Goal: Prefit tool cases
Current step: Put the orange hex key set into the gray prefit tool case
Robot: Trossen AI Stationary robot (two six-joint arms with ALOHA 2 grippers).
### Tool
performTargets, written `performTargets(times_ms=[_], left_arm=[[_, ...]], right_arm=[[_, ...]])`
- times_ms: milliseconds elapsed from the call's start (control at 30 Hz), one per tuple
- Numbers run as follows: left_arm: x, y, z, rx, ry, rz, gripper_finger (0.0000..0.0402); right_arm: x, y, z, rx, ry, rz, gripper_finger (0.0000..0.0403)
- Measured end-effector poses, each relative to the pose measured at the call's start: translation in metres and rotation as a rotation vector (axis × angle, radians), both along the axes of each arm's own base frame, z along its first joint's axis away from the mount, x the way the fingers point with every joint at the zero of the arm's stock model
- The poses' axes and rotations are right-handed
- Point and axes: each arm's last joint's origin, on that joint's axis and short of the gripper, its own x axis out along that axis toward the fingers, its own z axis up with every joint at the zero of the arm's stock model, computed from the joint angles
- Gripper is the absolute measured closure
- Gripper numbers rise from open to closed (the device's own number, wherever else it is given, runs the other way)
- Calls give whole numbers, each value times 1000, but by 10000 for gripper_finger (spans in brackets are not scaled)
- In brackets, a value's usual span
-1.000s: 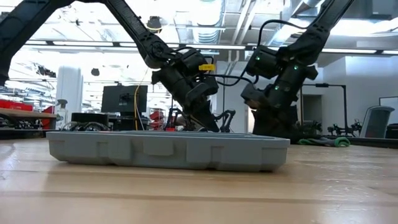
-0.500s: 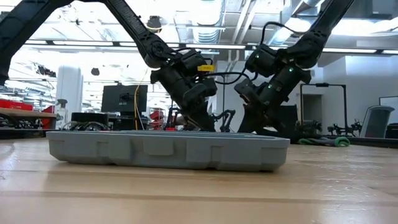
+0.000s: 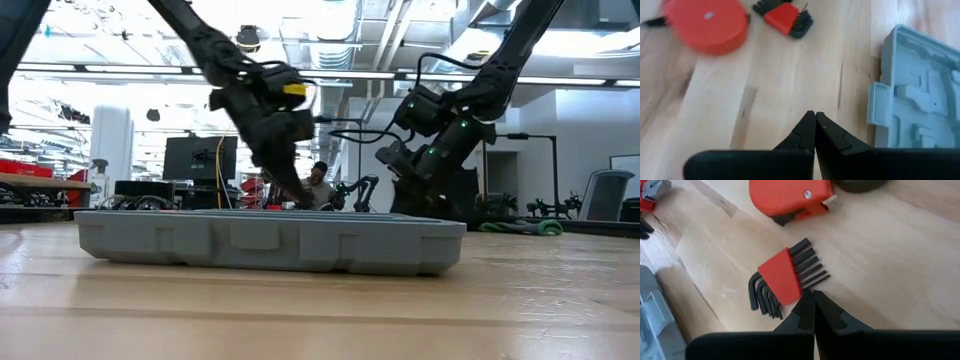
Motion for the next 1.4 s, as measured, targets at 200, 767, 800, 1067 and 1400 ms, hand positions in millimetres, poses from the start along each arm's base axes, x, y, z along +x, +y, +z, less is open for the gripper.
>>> performTargets(times_ms=[200, 767, 800, 1067, 1400], left_arm=[[-26, -11, -9, -39, -34, 78, 401], [-25, -19, -13, -30, -49, 124, 401], [-26, -19, -13, -28, -49, 123, 401], [-27, -17, -14, -27, -43, 128, 401], [-24, -16, -12, -13, -75, 127, 401]], right_arm=[[21, -7, -1, 1, -20, 32, 402], [79, 3, 5, 9, -88, 189, 402], [80, 3, 6, 7, -87, 196, 402], [74, 3, 22, -23, -62, 193, 402], [69, -11, 29, -45, -79, 165, 402]])
